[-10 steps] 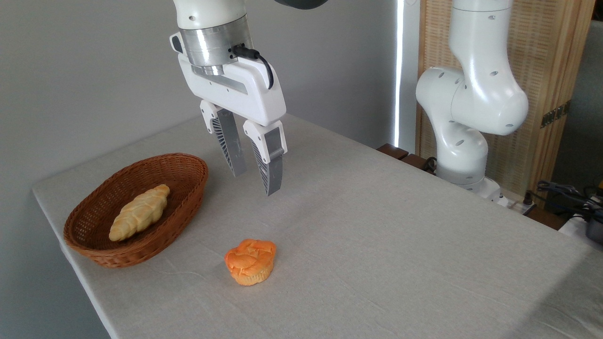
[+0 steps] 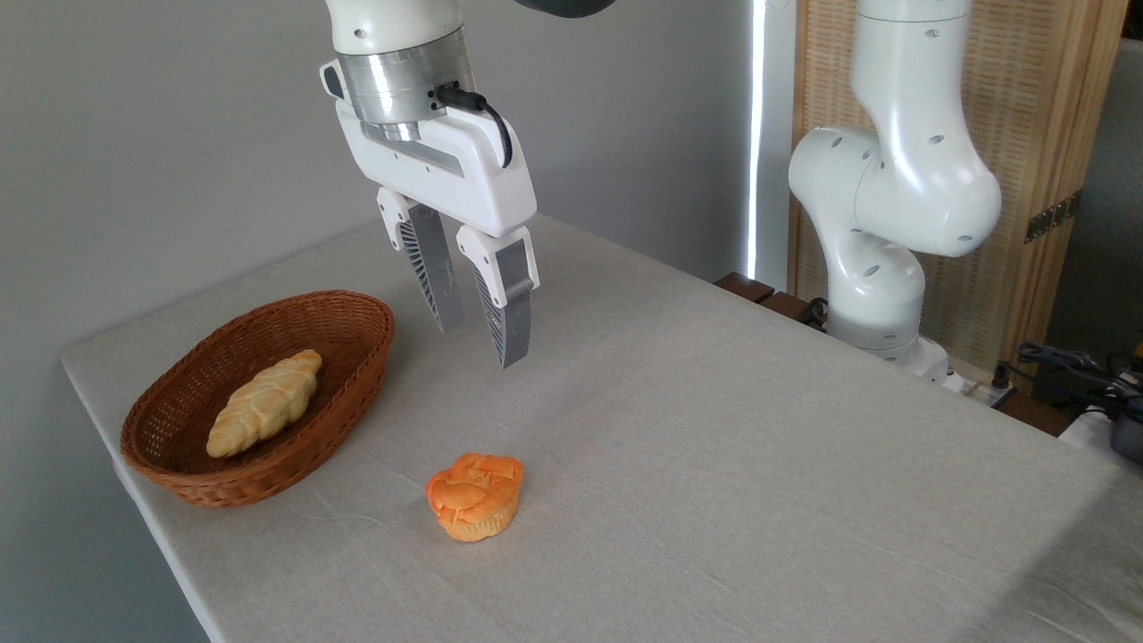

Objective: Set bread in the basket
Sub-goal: 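Move the open gripper over the orange bun on the table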

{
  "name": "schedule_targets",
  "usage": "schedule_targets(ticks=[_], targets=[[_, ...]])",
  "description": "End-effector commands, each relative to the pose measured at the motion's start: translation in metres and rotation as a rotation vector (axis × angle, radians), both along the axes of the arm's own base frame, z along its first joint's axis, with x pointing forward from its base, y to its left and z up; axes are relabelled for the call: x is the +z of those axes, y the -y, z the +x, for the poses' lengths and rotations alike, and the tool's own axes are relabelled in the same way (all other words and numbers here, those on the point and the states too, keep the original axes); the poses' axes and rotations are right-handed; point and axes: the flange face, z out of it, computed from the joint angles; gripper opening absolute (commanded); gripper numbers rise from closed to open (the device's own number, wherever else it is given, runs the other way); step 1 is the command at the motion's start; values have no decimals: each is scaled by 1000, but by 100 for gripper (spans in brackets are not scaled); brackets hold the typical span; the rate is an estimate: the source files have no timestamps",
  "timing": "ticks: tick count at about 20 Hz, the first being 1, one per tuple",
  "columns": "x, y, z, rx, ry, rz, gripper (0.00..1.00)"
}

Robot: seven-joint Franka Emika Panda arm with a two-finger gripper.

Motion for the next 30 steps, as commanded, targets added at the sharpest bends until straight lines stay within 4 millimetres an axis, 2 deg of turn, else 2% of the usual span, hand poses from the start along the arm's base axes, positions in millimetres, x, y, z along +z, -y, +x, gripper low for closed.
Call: schedule_targets(ticks=[1, 12, 17, 27, 30], targets=[[3, -1, -5, -3, -5, -15, 100], [3, 1, -5, -6, -1, -15, 100], [-8, -1, -1, -5, 21, -17, 100], [-63, -5, 6, -6, 75, -12, 100], [-89, -6, 4, -5, 74, -10, 100]])
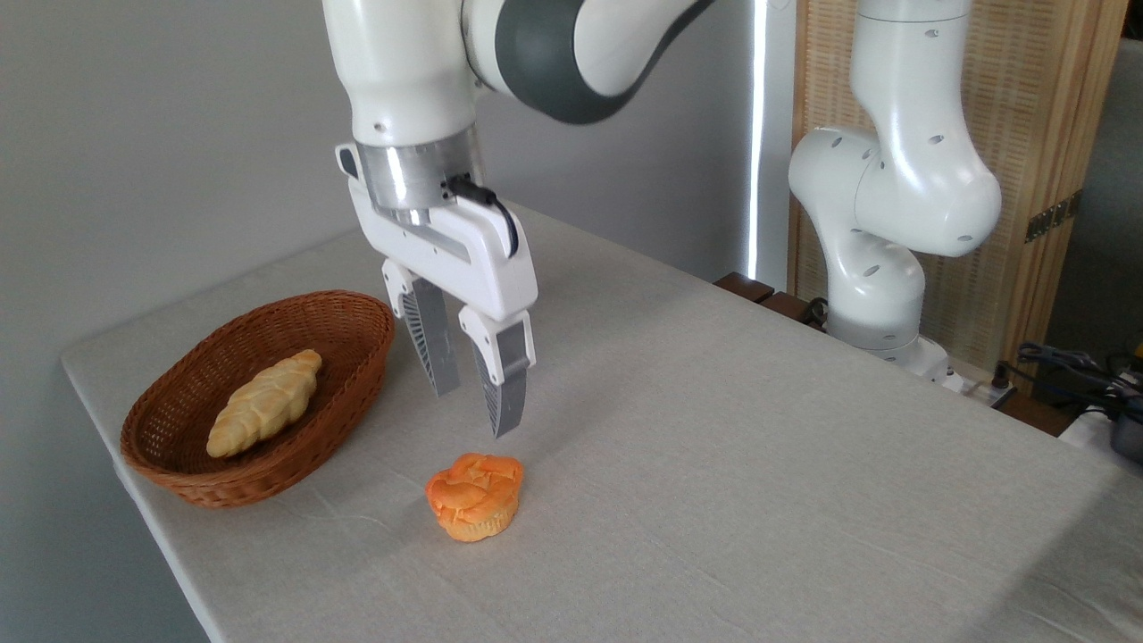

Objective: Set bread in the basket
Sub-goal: 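Lower the gripper around the orange bun and close on it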

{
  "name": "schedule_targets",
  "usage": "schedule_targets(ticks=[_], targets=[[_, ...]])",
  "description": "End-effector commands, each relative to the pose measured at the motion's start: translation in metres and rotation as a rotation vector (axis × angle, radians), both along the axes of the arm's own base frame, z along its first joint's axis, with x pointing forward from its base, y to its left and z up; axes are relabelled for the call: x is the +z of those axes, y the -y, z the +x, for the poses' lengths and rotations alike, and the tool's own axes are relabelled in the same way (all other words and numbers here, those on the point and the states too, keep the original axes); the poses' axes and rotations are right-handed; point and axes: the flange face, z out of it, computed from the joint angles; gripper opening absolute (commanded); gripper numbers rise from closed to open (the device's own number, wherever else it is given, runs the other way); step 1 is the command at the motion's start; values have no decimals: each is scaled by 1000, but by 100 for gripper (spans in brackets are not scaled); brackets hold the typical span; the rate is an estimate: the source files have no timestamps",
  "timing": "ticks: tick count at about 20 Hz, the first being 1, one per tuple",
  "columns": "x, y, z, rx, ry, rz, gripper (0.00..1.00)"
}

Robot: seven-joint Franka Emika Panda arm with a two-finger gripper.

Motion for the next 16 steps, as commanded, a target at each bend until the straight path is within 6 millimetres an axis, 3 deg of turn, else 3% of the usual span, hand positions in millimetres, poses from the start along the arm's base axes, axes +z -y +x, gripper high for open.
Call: schedule_targets(ticks=[1, 12, 16], targets=[[-32, -4, -4, -9, 7, -4, 100], [-77, 8, 3, -28, 61, -10, 100], [-79, 11, 5, -34, 68, -9, 100]])
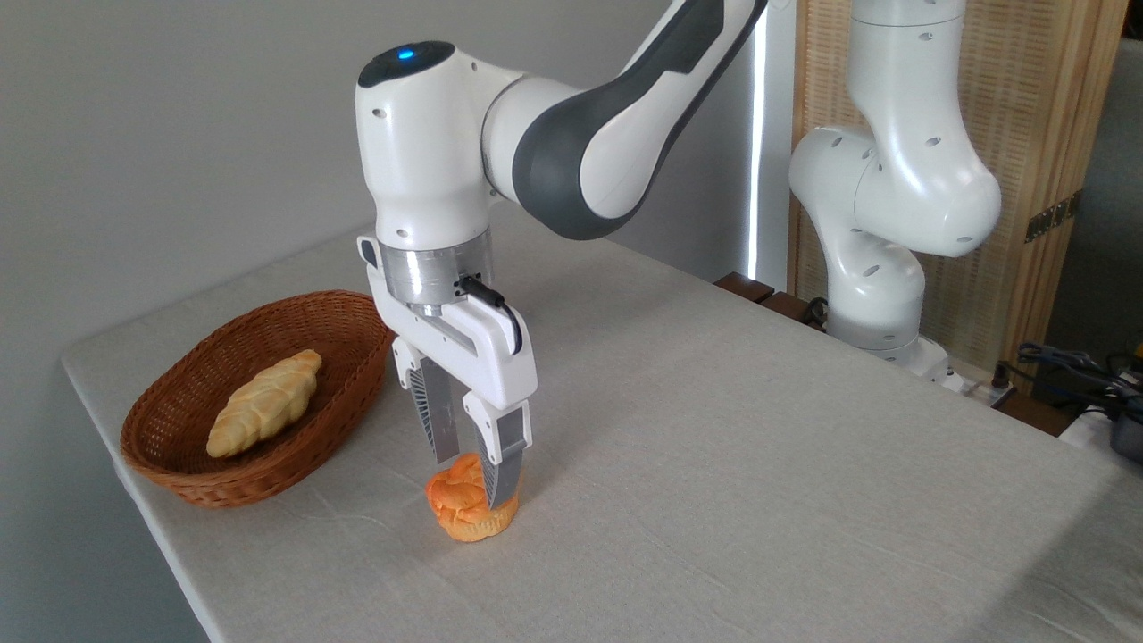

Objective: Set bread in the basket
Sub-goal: 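Lower the gripper around the orange bun and close on it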

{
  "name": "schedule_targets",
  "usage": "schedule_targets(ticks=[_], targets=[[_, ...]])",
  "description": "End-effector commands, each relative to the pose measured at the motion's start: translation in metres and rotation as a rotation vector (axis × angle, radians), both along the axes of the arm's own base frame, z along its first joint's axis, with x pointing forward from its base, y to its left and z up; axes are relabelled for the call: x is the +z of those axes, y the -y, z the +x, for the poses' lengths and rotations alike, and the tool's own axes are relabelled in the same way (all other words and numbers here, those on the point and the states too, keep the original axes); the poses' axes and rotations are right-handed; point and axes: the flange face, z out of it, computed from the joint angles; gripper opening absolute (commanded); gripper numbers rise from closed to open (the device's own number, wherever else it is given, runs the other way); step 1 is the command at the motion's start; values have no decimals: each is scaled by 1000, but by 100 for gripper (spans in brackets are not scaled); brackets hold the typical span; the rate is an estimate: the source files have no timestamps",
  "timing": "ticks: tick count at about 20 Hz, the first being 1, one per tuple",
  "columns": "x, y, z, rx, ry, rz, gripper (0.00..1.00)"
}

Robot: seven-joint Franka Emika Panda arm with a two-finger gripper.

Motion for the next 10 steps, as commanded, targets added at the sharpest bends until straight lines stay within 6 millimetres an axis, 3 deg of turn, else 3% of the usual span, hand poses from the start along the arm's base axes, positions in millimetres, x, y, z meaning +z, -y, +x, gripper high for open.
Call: schedule_targets(ticks=[1, 10], targets=[[-1, 1, 1, -17, 14, -4, 100], [-13, 6, 2, -31, -9, 3, 100]])
